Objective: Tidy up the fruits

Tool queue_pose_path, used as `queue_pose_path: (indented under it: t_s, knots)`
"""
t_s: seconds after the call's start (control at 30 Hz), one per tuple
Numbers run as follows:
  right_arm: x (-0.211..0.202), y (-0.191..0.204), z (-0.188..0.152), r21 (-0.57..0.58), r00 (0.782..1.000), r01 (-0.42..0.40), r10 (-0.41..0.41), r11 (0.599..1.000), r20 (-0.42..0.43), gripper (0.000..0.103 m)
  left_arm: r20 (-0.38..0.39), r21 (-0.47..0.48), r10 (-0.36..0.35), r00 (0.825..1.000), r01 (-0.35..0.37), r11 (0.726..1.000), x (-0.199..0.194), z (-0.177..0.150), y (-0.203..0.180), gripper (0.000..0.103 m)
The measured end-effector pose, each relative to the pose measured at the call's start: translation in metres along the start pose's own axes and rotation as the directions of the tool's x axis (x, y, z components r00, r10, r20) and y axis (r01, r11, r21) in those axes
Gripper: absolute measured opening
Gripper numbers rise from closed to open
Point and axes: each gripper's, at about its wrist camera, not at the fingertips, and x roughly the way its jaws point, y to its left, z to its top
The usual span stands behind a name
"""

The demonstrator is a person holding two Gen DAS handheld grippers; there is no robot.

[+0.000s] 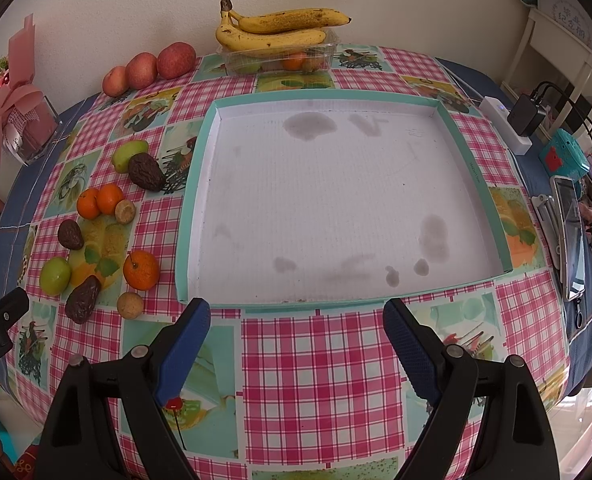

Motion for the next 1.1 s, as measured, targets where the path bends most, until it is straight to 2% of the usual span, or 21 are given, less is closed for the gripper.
queue_pose_path:
  t_s: [0.7, 0.83, 1.1]
  knots:
    - [0.001, 0.0, -0.001, 0.001, 1.0, -0.002, 0.002, 1.0, -0.003, 0.089, 0.026, 0.005, -0.027, 0.999, 0.027, 1.0, -0.007, 0.002, 0.002, 0.103]
    - [0.0, 0.004, 0.001, -0.007, 1.0, -0.014, 0.014, 1.0, 0.009, 0.089, 0.035, 0.012, -0.08, 0.996, 0.08, 0.997, -0.007, 0.006, 0.002, 0.103]
    - [-0.004, 0.027, 0.015, -0.073, 0.996, -0.063, 0.067, 0.995, 0.053, 0.089, 0.057, -0.022, -0.114, 0.992, 0.116, 0.993, 0.001, 0.018, 0.008, 0.103]
